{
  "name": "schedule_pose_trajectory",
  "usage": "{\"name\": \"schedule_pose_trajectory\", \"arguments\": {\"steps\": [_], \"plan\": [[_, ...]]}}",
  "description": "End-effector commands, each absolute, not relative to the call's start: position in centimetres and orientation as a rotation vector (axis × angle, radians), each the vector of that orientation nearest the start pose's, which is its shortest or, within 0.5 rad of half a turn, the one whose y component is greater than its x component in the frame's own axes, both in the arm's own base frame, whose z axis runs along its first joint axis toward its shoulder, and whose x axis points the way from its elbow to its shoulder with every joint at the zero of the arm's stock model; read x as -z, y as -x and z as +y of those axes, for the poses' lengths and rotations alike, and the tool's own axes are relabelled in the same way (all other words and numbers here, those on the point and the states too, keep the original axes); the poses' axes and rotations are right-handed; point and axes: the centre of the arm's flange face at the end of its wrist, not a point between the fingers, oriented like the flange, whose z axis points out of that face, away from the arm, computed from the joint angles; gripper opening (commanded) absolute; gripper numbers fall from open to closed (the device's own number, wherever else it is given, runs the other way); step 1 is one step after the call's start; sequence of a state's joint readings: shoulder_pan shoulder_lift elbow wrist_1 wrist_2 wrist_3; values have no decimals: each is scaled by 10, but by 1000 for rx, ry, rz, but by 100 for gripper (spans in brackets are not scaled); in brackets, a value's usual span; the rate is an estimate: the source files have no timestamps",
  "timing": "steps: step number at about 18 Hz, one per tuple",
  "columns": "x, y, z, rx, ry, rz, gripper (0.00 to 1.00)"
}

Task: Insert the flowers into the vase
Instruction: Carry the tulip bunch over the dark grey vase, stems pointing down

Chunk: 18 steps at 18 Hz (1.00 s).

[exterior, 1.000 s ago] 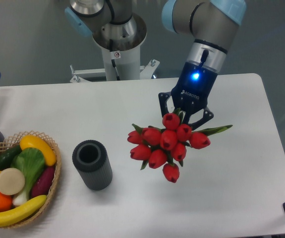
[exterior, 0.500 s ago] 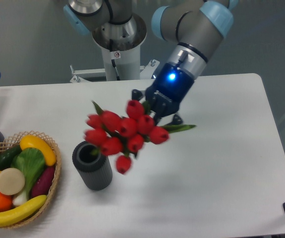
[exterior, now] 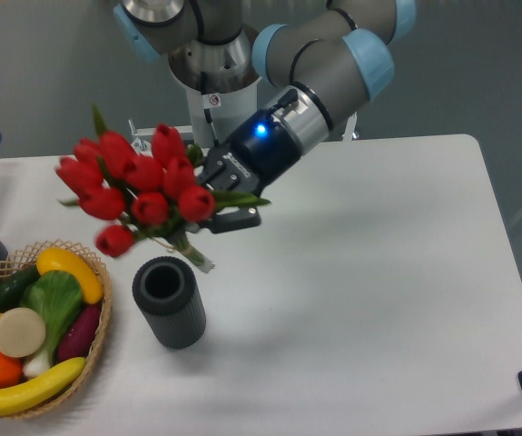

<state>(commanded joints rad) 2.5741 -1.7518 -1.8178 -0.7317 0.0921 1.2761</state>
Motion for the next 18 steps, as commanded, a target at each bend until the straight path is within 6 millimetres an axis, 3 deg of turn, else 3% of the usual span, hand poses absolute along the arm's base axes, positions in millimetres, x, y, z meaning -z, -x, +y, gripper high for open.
{"name": "schedule_pose_trajectory", "arguments": {"steps": [10, 18], "plan": [[-421, 309, 497, 374, 1582, 537, 25], [-381, 307, 498, 445, 1608, 483, 25]]}}
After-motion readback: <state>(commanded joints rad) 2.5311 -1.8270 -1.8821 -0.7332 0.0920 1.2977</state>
